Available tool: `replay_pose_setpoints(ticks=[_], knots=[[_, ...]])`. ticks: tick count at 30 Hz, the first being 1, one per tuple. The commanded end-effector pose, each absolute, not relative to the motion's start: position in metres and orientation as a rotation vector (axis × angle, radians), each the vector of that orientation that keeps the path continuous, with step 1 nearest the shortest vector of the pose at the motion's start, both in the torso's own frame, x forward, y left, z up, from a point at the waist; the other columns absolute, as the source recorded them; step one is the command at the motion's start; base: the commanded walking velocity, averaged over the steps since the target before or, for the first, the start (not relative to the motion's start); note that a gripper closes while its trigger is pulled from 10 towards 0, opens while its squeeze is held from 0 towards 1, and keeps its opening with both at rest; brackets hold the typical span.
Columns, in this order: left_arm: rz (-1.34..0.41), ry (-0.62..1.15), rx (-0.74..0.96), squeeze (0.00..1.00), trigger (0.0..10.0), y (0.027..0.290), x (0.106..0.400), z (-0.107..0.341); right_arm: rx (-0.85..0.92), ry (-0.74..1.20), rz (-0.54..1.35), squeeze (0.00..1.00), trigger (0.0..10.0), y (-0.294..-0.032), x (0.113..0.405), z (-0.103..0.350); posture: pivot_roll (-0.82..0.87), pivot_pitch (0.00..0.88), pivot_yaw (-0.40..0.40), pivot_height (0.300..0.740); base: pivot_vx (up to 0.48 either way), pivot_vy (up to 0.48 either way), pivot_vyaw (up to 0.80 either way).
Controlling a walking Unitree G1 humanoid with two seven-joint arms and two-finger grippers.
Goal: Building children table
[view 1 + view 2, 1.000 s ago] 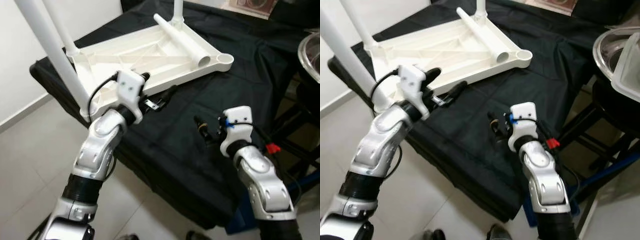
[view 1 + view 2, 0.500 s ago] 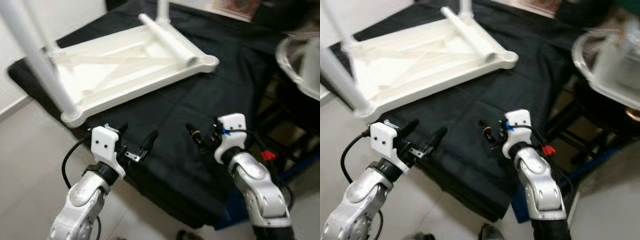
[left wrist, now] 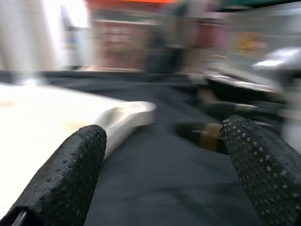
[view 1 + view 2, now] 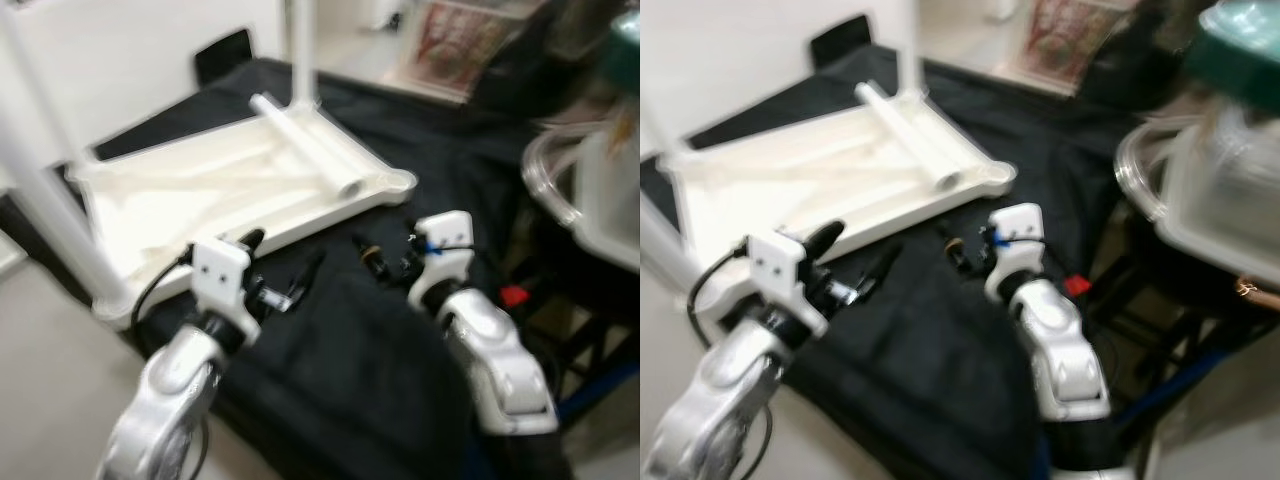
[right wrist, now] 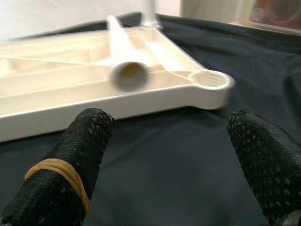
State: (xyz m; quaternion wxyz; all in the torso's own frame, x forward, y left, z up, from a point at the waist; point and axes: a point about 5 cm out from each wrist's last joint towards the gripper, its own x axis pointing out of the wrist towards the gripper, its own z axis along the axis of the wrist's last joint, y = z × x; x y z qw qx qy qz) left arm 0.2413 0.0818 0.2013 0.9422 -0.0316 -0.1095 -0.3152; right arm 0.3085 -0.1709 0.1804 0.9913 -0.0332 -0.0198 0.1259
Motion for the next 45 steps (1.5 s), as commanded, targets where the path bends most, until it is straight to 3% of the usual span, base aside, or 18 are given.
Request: replay_pose_setpoints(ticks=[1,8,15,24,37,38,40,41,45], knots=[[-0.633,-0.204,-0.027,0.0,10.0,0.087,0.241,0.199,-0.058,-0.053,0.278,0.0,10.0,-0.163,0.308,0.182,-0.03,0.087,-0.004,0.74,0.0,0.0,0.0],[-0.631,-0.188,0.174,0.0,10.0,0.095,0.26,0.203,-0.071,-0.045,0.249,0.0,10.0,-0.17,0.311,0.18,-0.02,0.096,0.0,0.74,0.0,0.0,0.0],[-0.54,-0.074,0.385,0.0,10.0,0.117,0.31,0.192,-0.088,-0.044,0.22,0.0,10.0,-0.176,0.311,0.181,-0.04,0.111,0.002,0.74,0.0,0.0,0.0],[-0.506,0.058,0.526,0.0,10.0,0.117,0.367,0.178,-0.111,-0.032,0.198,0.0,10.0,-0.185,0.302,0.185,-0.08,0.17,0.005,0.74,0.0,0.0,0.0],[-0.626,0.198,0.626,0.0,9.9,0.102,0.387,0.166,-0.137,-0.027,0.166,0.0,10.0,-0.195,0.294,0.194,-0.1,0.222,0.011,0.74,0.0,0.0,0.0],[-0.621,0.207,0.643,0.0,6.7,0.104,0.389,0.167,-0.137,-0.027,0.165,0.0,10.0,-0.195,0.294,0.194,-0.1,0.224,0.013,0.74,0.0,0.0,0.0],[-0.618,0.213,0.656,0.0,6.7,0.104,0.391,0.168,-0.138,-0.026,0.164,0.0,10.0,-0.195,0.293,0.194,-0.1,0.224,0.013,0.74,0.0,0.0,0.0],[-0.615,0.219,0.662,0.0,0.0,0.106,0.393,0.168,-0.137,-0.024,0.164,0.0,10.0,-0.194,0.293,0.194,-0.1,0.225,0.015,0.74,0.0,0.0,0.0],[-0.611,0.23,0.68,0.0,0.0,0.109,0.395,0.169,-0.136,-0.023,0.163,0.0,10.0,-0.193,0.292,0.194,-0.11,0.227,0.02,0.74,0.0,0.0,0.0]])
